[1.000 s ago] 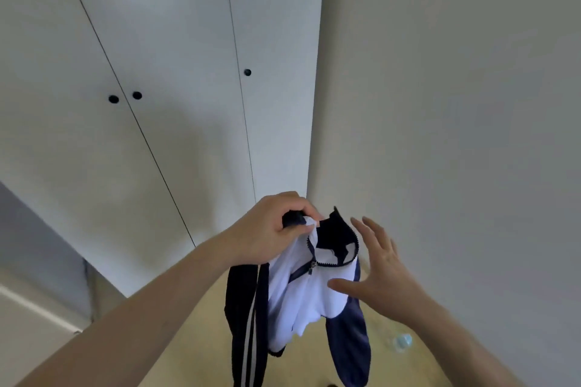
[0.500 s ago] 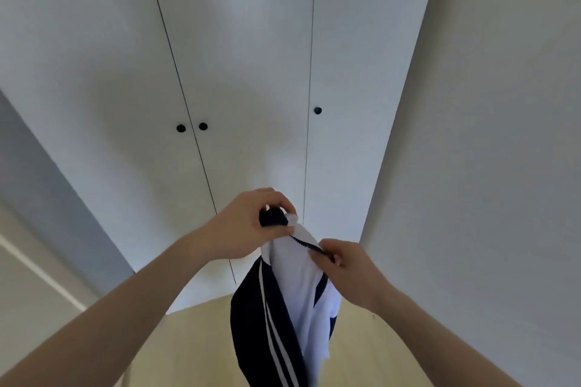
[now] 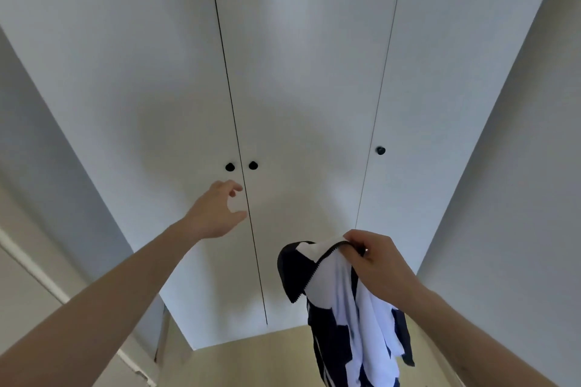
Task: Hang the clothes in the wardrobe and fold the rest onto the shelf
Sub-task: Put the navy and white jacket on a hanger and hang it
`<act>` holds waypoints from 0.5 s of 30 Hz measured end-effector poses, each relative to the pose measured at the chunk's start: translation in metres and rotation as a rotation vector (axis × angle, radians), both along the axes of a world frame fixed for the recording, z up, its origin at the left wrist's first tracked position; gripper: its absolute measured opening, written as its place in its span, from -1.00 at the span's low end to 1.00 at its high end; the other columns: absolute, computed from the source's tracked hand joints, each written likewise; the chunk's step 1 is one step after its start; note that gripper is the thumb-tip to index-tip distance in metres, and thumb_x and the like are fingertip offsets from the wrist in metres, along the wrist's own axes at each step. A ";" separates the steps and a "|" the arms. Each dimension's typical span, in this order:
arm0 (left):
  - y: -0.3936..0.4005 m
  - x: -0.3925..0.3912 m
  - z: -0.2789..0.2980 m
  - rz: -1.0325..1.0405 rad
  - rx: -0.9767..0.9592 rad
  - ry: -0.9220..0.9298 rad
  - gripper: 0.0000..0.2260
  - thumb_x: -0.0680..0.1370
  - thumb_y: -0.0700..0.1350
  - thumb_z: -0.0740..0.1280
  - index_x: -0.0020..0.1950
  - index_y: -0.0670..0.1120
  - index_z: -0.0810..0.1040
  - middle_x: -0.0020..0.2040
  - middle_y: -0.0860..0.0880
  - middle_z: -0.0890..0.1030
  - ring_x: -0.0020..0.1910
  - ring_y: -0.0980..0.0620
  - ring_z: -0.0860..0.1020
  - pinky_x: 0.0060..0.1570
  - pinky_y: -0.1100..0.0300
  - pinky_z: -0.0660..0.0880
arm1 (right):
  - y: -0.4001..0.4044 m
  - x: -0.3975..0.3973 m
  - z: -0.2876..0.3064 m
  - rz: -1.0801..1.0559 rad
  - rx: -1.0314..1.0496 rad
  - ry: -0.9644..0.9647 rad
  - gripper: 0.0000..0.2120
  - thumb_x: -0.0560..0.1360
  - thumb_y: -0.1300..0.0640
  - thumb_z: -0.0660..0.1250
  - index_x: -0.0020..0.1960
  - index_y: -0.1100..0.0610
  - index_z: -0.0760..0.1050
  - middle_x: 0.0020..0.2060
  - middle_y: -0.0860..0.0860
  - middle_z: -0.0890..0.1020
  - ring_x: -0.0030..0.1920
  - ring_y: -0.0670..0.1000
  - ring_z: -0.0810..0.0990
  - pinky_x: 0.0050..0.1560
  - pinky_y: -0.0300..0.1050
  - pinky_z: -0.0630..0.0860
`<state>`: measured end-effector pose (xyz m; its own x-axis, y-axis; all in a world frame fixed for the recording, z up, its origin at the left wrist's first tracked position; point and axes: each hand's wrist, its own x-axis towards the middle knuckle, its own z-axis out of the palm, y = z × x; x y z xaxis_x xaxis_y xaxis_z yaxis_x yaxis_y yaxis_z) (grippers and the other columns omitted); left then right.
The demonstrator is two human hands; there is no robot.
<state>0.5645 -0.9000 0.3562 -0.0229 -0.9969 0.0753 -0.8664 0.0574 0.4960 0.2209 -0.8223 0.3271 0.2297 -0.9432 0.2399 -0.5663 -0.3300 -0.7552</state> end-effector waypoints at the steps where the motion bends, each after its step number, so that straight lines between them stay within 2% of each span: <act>1: -0.017 0.009 0.001 0.026 0.007 -0.009 -0.46 0.53 0.04 0.45 0.46 0.09 0.34 0.33 0.04 0.36 0.02 -0.02 0.56 0.17 0.04 0.50 | -0.007 0.005 0.001 -0.023 -0.006 0.001 -0.71 0.62 0.05 0.26 -0.27 0.08 0.36 -0.45 -0.11 0.31 -0.44 -0.10 0.23 -0.38 -0.29 0.23; 3: -0.050 0.025 0.002 0.049 0.015 -0.045 -0.37 0.53 0.00 0.44 0.53 0.07 0.25 0.42 -0.04 0.27 0.02 -0.10 0.58 0.21 -0.01 0.51 | -0.019 0.013 0.001 -0.060 -0.001 0.000 -0.69 0.63 0.06 0.27 -0.28 0.06 0.36 -0.46 -0.09 0.31 -0.45 -0.10 0.22 -0.39 -0.30 0.22; 5: -0.077 0.035 0.001 0.047 0.019 -0.076 -0.35 0.52 -0.02 0.43 0.55 0.08 0.22 0.46 -0.07 0.22 0.00 -0.13 0.58 0.16 0.02 0.52 | -0.030 0.020 0.000 -0.093 0.029 0.004 -0.71 0.64 0.06 0.26 -0.26 0.07 0.42 -0.44 0.00 0.37 -0.45 -0.11 0.25 -0.37 -0.28 0.24; 7: -0.099 0.041 -0.002 0.015 0.044 -0.106 -0.32 0.52 -0.02 0.43 0.57 0.08 0.18 0.49 -0.07 0.20 0.11 -0.14 0.55 0.15 0.09 0.49 | -0.038 0.028 0.001 -0.142 0.054 0.014 -0.72 0.64 0.05 0.26 -0.21 0.11 0.49 -0.39 0.12 0.46 -0.43 -0.07 0.34 -0.32 -0.18 0.33; 10: -0.121 0.045 -0.009 -0.027 0.110 -0.137 -0.27 0.53 -0.02 0.43 0.61 0.01 0.14 0.55 -0.07 0.19 0.34 -0.13 0.47 0.27 0.09 0.42 | -0.044 0.039 0.002 -0.213 0.073 0.012 -0.72 0.64 0.05 0.26 -0.19 0.14 0.50 -0.35 0.18 0.50 -0.39 -0.01 0.41 -0.28 -0.10 0.38; 15: -0.134 0.041 -0.026 -0.078 0.229 -0.198 -0.31 0.54 0.01 0.42 0.61 -0.06 0.22 0.61 -0.10 0.14 0.52 -0.10 0.32 0.45 0.10 0.32 | -0.039 0.053 0.003 -0.260 0.057 0.030 -0.72 0.64 0.03 0.26 -0.18 0.13 0.52 -0.36 0.11 0.53 -0.41 -0.08 0.44 -0.35 -0.26 0.36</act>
